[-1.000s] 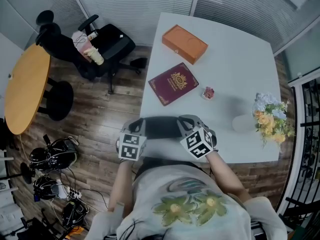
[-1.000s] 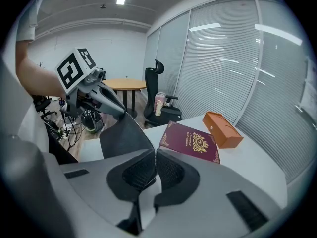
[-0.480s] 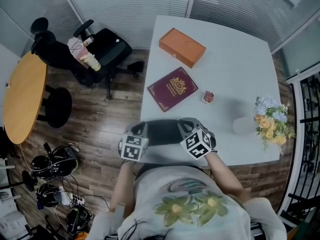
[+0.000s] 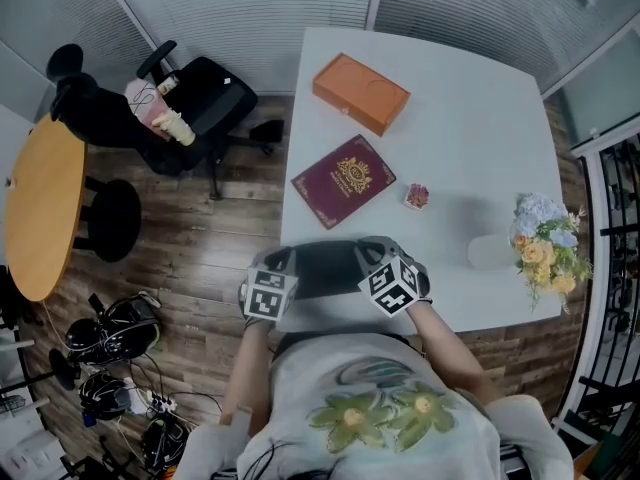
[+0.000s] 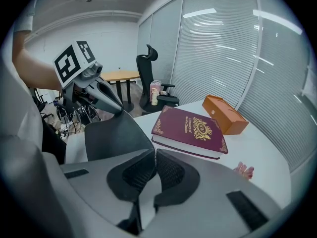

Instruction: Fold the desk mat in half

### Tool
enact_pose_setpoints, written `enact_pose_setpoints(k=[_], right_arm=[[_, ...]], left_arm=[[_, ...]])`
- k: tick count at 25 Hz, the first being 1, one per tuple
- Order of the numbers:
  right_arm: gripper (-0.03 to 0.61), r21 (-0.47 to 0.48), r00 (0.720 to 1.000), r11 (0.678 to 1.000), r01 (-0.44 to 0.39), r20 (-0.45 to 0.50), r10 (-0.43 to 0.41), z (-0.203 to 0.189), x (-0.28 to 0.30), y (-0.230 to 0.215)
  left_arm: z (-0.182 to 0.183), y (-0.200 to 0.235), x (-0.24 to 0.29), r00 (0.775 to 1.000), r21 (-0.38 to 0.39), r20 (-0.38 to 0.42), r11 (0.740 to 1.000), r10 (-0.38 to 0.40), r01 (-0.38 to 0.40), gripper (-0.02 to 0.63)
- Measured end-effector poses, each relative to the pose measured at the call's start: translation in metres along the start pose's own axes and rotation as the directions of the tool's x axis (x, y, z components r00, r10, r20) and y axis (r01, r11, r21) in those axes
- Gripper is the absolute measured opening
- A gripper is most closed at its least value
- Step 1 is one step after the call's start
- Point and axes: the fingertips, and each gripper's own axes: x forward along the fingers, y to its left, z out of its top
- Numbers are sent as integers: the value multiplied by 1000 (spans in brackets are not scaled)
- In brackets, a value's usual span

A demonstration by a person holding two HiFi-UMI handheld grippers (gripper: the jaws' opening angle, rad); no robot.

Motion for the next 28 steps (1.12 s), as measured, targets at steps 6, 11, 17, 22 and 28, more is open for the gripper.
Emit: enact_pose_setpoints(k=[6,11,17,22,28], right_arm=[[31,7,999,1000,-21,-43,21,-9,18,-2],[31,9,996,999,-40,-75,40,-16,33,-3],[31,4,992,998,-62,-113,62,-24,46,-3],[31,4,987,997,-79,-143,78,-31,55,-1],[31,7,983,996,-91,-159,91,-37,64,0]], left_arm=[[-7,4,12,999,-7,-41,1000,-14,13,13],[-13,7,23,997,-13,-73,1000,-25,24,13],[-18,10,32,994,-25,-106,999,-37,35,14],[-24,11,38,990,-32,-132,999,-47,43,13],[-28,12,45,988,-34,-146,998,-49,45,14]])
